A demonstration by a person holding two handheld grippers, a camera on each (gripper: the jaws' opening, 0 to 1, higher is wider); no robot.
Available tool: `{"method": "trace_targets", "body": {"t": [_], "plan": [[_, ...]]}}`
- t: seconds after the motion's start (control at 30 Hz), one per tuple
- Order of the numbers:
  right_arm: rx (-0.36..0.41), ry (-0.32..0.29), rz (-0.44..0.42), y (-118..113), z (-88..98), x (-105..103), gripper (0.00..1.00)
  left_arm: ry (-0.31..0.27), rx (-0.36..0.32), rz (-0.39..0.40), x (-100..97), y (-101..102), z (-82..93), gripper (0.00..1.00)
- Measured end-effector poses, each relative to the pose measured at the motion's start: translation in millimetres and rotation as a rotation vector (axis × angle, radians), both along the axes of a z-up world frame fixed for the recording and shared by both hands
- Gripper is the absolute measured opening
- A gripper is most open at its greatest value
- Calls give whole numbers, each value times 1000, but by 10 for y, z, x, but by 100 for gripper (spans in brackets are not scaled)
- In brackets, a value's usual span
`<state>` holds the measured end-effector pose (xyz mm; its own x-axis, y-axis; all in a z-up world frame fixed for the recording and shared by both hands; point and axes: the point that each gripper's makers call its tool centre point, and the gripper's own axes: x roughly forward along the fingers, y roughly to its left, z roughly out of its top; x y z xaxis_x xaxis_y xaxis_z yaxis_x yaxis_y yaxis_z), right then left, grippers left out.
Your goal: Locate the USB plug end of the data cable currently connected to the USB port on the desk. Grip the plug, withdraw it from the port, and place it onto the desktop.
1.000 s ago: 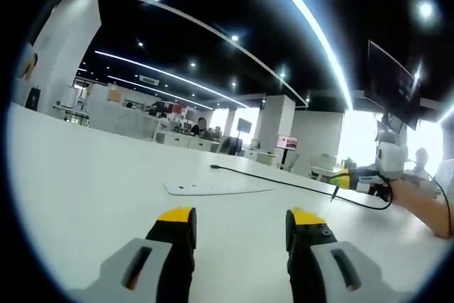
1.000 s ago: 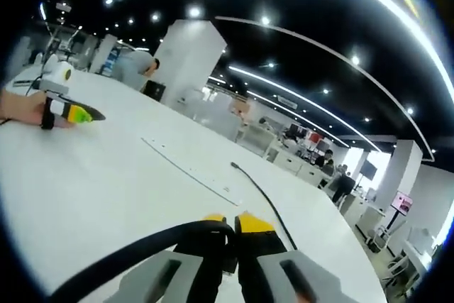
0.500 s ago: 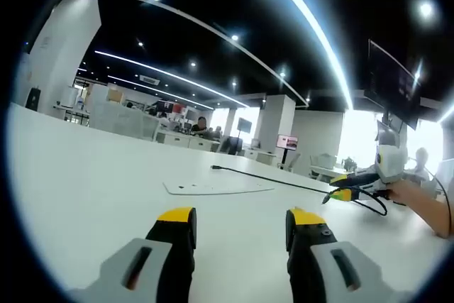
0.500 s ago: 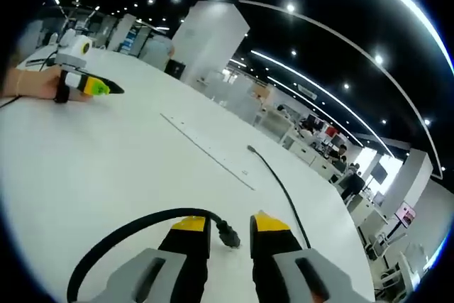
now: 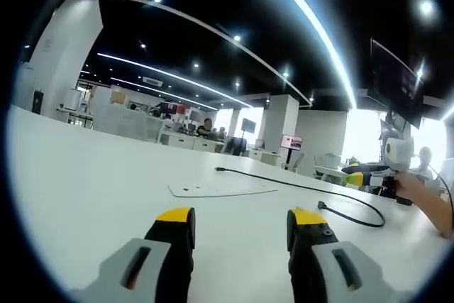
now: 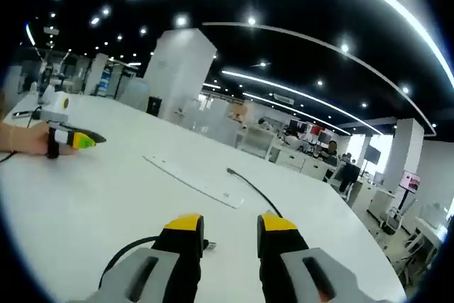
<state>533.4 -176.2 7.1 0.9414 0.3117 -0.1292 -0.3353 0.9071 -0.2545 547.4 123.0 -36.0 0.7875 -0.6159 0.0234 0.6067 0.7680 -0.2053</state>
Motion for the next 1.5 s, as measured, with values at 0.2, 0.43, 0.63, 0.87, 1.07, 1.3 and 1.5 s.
{"method": "trace_targets", "body": {"t": [0.2,0.43,0.63,0.87,1.07,1.3,1.5], "plan": [[199,-46,-43,26,303,-62,43,5,48,34,-39,84,64,53],[338,-53,-86,112,503,-229,51,-8,68,92,-160,272,329,53],[298,-83,-141,183,581,-501,51,-65,113,120,-409,378,645,55],[319,-144,-153,213,712,-857,54,-138,126,145,-750,500,978,56],[361,-218,-175,185,831,-1201,57,-169,120,195,-1114,696,1173,56],[371,-297,-225,82,949,-1510,57,-225,137,260,-1465,924,1290,57],[385,-355,-278,-1,1004,-1760,57,-203,138,329,-1666,1159,1196,60]]}}
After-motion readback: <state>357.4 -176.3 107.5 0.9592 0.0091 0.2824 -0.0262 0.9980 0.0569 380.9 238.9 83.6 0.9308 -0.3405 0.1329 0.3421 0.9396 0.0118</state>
